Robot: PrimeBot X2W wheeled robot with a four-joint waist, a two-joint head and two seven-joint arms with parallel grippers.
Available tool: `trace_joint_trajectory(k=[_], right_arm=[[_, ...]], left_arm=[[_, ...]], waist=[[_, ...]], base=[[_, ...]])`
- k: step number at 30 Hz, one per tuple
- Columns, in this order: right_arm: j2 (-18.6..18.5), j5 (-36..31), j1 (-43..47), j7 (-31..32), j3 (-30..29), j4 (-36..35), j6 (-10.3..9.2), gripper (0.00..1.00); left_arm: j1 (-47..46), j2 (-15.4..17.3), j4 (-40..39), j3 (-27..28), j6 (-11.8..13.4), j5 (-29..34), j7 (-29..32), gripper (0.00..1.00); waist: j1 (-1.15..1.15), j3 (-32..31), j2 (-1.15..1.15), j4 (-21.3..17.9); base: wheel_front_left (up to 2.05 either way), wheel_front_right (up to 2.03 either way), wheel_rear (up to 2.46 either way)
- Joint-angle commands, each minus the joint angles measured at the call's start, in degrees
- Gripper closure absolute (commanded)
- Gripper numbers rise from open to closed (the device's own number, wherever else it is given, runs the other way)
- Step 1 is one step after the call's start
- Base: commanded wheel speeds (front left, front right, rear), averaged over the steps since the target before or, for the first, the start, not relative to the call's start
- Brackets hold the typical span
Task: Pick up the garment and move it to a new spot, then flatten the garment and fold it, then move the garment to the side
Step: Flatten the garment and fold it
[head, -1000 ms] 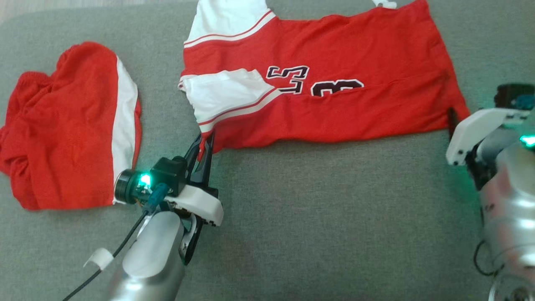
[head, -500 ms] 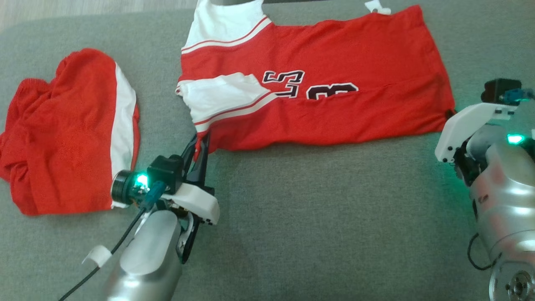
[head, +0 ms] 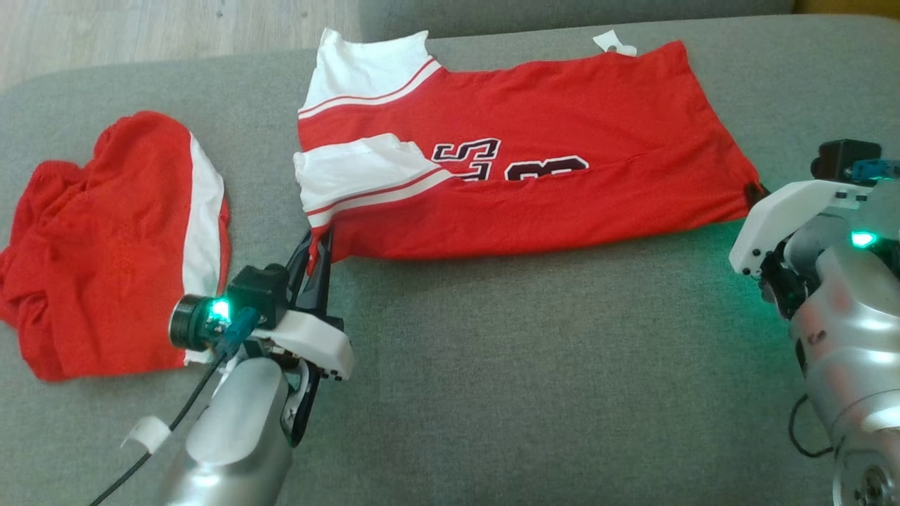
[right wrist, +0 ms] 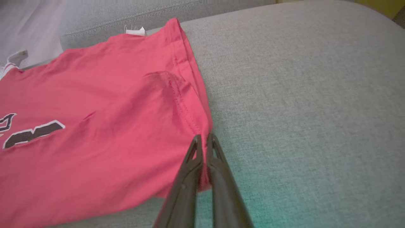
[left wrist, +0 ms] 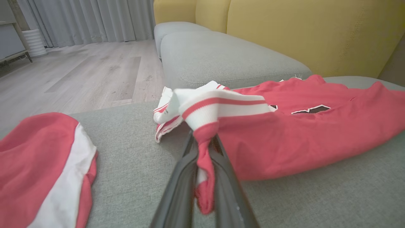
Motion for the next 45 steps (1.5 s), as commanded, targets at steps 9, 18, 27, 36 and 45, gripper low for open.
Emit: trace_joint_trajectory(k=[9, 18, 27, 36, 45], right_arm=[[-2.6, 8.9, 2.9, 0.7, 8.2, -5.0, -0.04, 1.0], [-5.7, 16.9, 10.1, 6.9, 14.9, -9.3, -0.04, 1.0], [-9.6, 23.5, 18.6, 12.5, 20.0, -18.4, -0.04, 1.0], [-12.5, 27.2, 26.2, 17.0, 19.8, -27.5, -0.04, 1.0], [-11.7, 26.7, 28.1, 17.5, 14.7, -34.9, -0.04, 0.0]], left_arm=[[0.7, 3.2, -1.8, 1.5, 0.0, -0.9, -0.3, 1.0], [5.5, 4.7, -2.2, 0.4, -0.8, -1.8, 2.0, 1.0], [12.2, 6.5, -7.7, -1.6, -2.4, -3.0, 7.1, 1.0], [17.0, 7.3, -14.9, -3.4, -0.5, -3.6, 15.6, 1.0], [17.3, 7.7, -19.0, -2.5, 1.6, -4.4, 17.3, 0.0]], waist=[[0.0, -3.7, 0.0, -0.9], [0.0, -9.7, 0.0, -2.0], [0.0, -12.8, 0.0, -3.6], [0.0, -12.7, 0.0, -4.6], [0.0, -11.2, 0.0, -5.3]], base=[[0.0, 0.0, 0.0], [0.0, 0.0, 0.0], [0.0, 0.0, 0.0], [0.0, 0.0, 0.0], [0.0, 0.0, 0.0]])
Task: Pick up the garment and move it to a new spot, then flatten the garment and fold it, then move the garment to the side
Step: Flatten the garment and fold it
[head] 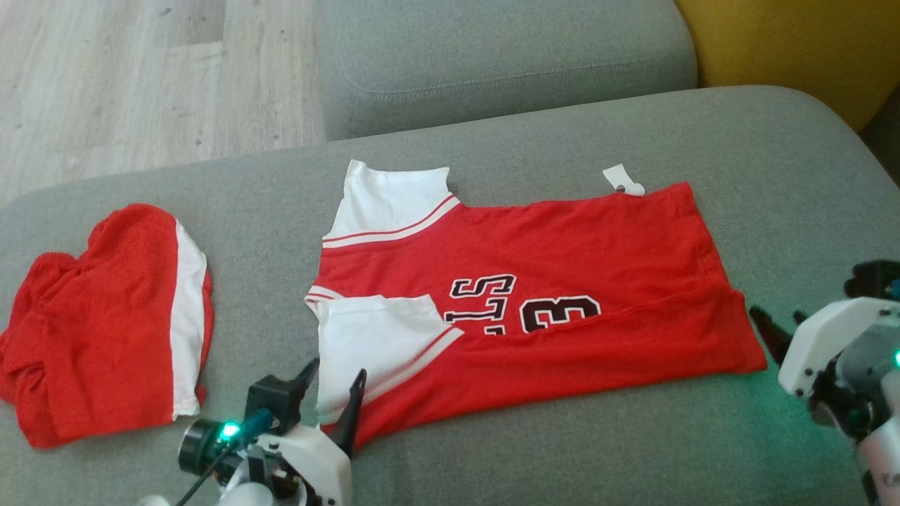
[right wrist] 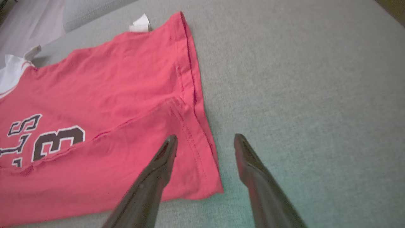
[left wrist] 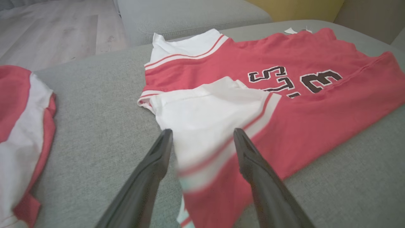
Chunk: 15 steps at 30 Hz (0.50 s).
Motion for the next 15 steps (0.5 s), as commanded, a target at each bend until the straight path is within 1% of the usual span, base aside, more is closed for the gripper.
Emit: trace_joint_trajectory(k=[1, 3, 4, 9, 12, 15], right_arm=[[-0.9, -1.1, -1.5, -0.7, -0.8, -3.3, -0.04, 0.0], [-0.3, -2.0, -1.9, -1.7, -2.8, -5.2, -0.04, 0.0], [-0.3, -2.0, -1.9, -1.7, -2.8, -5.2, -0.04, 0.0], [2.2, -4.9, -3.1, -6.6, -7.6, -9.8, -0.04, 0.0], [4.5, -6.2, -3.1, -9.4, -8.6, -12.4, -0.04, 0.0], [5.7, -7.6, -3.3, -11.9, -8.8, -14.3, -0.04, 0.0]], left_arm=[[-2.6, 1.3, -2.6, 2.9, 0.9, 0.0, -1.4, 0.0], [-3.3, 1.5, -3.3, 3.6, 1.6, 0.2, -2.9, 0.0], [-3.3, 1.5, -3.3, 3.6, 1.6, 0.2, -2.9, 0.0], [-5.4, 1.4, -4.9, 5.8, 3.0, -0.3, -7.1, 0.0], [-7.1, 1.2, -5.7, 6.8, 3.2, -0.7, -8.9, 0.0], [-9.4, 1.4, -6.4, 6.8, 2.9, -0.3, -10.1, 0.0]], waist=[[0.0, 0.4, 0.0, -0.1], [0.0, 0.7, 0.0, -0.1], [0.0, 0.7, 0.0, -0.1], [0.0, 1.4, 0.0, 0.0], [0.0, 2.2, 0.0, 0.0], [0.0, 3.4, 0.0, 0.0]], base=[[0.0, 0.0, 0.0], [0.0, 0.0, 0.0], [0.0, 0.0, 0.0], [0.0, 0.0, 0.0], [0.0, 0.0, 0.0], [0.0, 0.0, 0.0]])
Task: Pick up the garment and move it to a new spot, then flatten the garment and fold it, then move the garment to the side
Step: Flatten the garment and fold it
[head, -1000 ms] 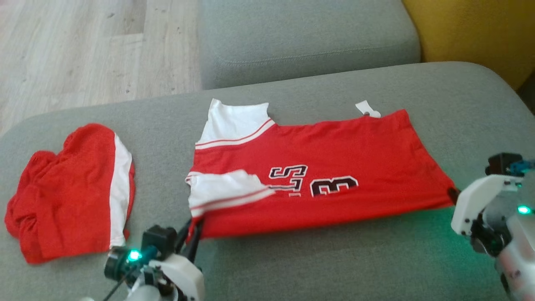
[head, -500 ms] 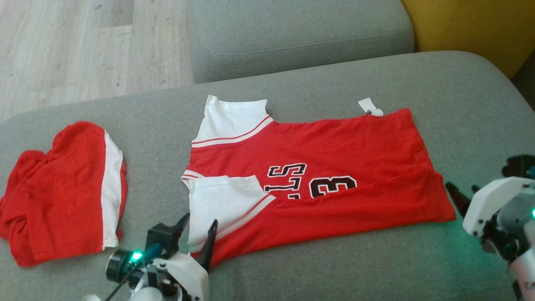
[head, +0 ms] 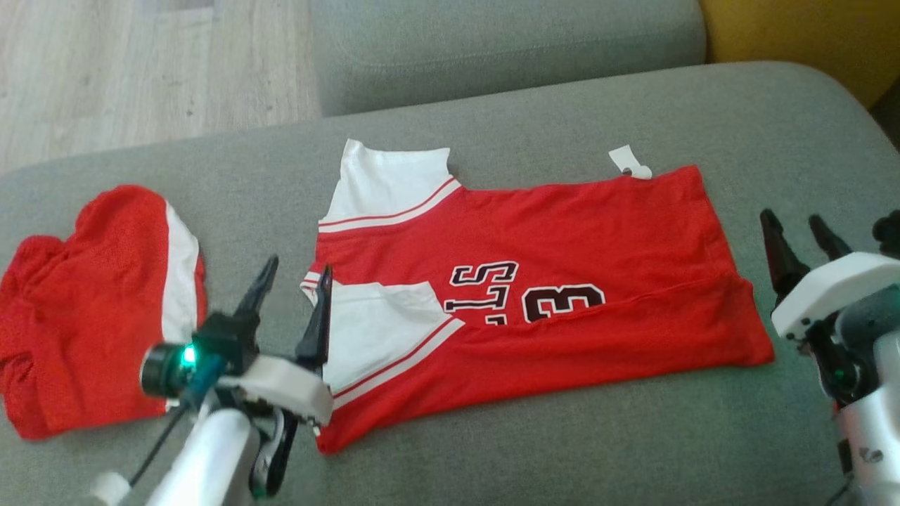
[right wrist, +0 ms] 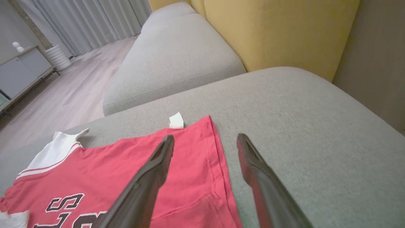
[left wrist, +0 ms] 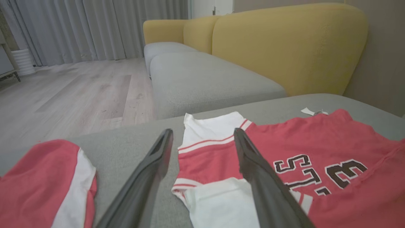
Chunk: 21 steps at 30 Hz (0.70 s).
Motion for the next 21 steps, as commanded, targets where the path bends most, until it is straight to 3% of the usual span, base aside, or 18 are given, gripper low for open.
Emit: trace_joint_trajectory(k=[1, 13, 18, 21], right_arm=[[-0.4, -0.6, -3.1, -1.2, 0.5, -2.7, -0.04, 0.0], [0.8, -1.5, -10.0, -3.5, 2.1, -6.9, -0.04, 0.0], [1.0, -1.2, -13.4, -3.5, 4.1, -8.1, -0.04, 0.0], [1.0, -1.0, -15.2, -3.6, 5.3, -8.6, -0.04, 0.0]], left_arm=[[-4.2, 1.1, -2.1, 2.5, -0.3, 0.4, -0.5, 0.0], [-25.0, 7.8, 4.0, -0.4, -8.9, 1.0, 9.9, 0.0], [-34.7, 10.7, 10.9, -3.4, -10.3, -3.2, 17.3, 0.0], [-40.0, 13.4, 13.1, -8.6, -10.4, -7.0, 21.2, 0.0]], waist=[[0.0, 0.9, 0.0, -0.1], [0.0, 9.9, 0.0, -2.7], [0.0, 14.0, 0.0, -4.7], [0.0, 16.2, 0.0, -6.0]], base=[[0.0, 0.0, 0.0], [0.0, 0.0, 0.0], [0.0, 0.0, 0.0], [0.0, 0.0, 0.0]])
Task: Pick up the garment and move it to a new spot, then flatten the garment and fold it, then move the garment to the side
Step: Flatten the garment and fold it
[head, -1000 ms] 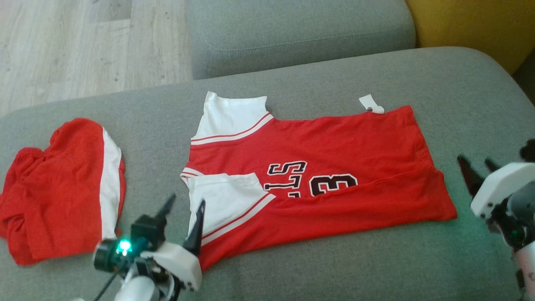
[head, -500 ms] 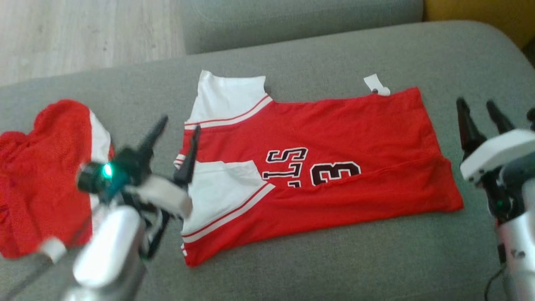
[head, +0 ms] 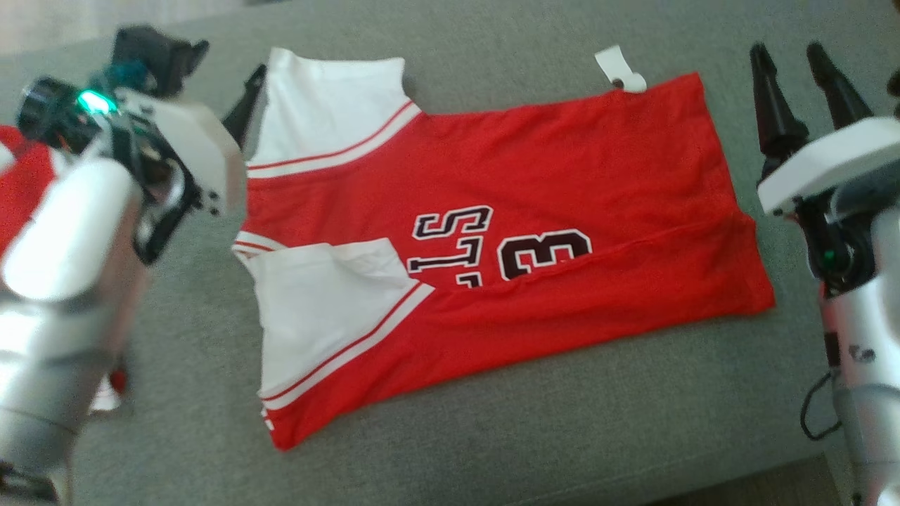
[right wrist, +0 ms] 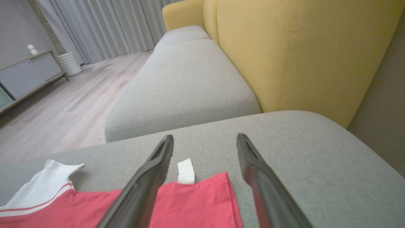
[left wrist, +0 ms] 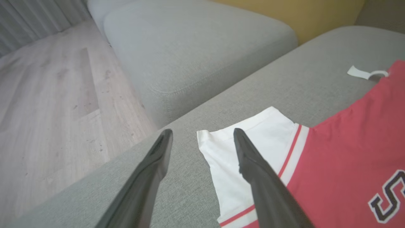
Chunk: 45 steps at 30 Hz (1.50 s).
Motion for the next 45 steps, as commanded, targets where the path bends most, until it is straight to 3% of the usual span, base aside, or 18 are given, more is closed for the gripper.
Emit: trace_joint_trajectory(k=[1, 8, 16, 23, 36, 37, 38, 45], right_arm=[[-0.2, 0.2, -2.2, -0.6, 1.1, -2.4, -0.04, 0.0], [-0.2, 0.9, -4.8, -0.8, 3.7, -3.2, -0.04, 0.0], [0.4, 1.5, -6.6, -1.3, 5.2, -3.6, -0.04, 0.0], [0.6, 1.6, -8.5, -1.7, 7.5, -4.1, -0.04, 0.0], [-0.1, 1.2, -8.4, -3.3, 7.9, -2.9, -0.04, 0.0], [-0.1, 1.1, -8.4, -3.3, 7.9, -2.8, -0.04, 0.0], [-0.1, 1.1, -8.5, -3.3, 7.8, -2.7, -0.04, 0.0], [-0.9, 0.6, -9.0, -3.0, 7.5, -2.0, -0.04, 0.0]], left_arm=[[-4.5, 3.5, -0.7, 0.4, 0.0, -1.6, 1.3, 0.0], [-11.8, 9.2, 3.1, -8.9, 0.0, -11.0, 7.1, 0.0], [-15.9, 9.9, 5.0, -13.8, 0.0, -18.8, 7.9, 0.0], [-20.9, 12.3, 9.8, -20.4, 0.0, -18.8, 7.4, 0.0], [-21.9, 12.3, 12.4, -27.4, 0.0, -26.4, 10.7, 0.0], [-21.8, 12.3, 12.2, -28.0, 0.0, -27.3, 11.4, 0.56], [-21.7, 12.3, 11.9, -28.4, 0.0, -28.4, 12.0, 1.0], [-21.6, 12.1, 10.7, -30.4, 0.0, -31.1, 9.4, 1.0]], waist=[[-0.02, 2.4, 0.0, -1.9], [-0.02, 6.0, 0.0, -4.7], [-0.02, 8.8, 0.0, -6.7], [-0.02, 11.4, 0.0, -9.1], [-0.02, 12.1, 0.0, -10.8], [-0.02, 12.1, 0.0, -10.7], [-0.02, 12.0, 0.0, -10.7], [-0.02, 10.3, 0.0, -9.0]], base=[[0.0, 0.0, 0.0], [0.0, 0.0, 0.0], [0.0, 0.0, 0.0], [0.0, 0.0, 0.0], [0.0, 0.0, 0.0], [0.0, 0.0, 0.0], [0.0, 0.0, 0.0], [0.0, 0.0, 0.0]])
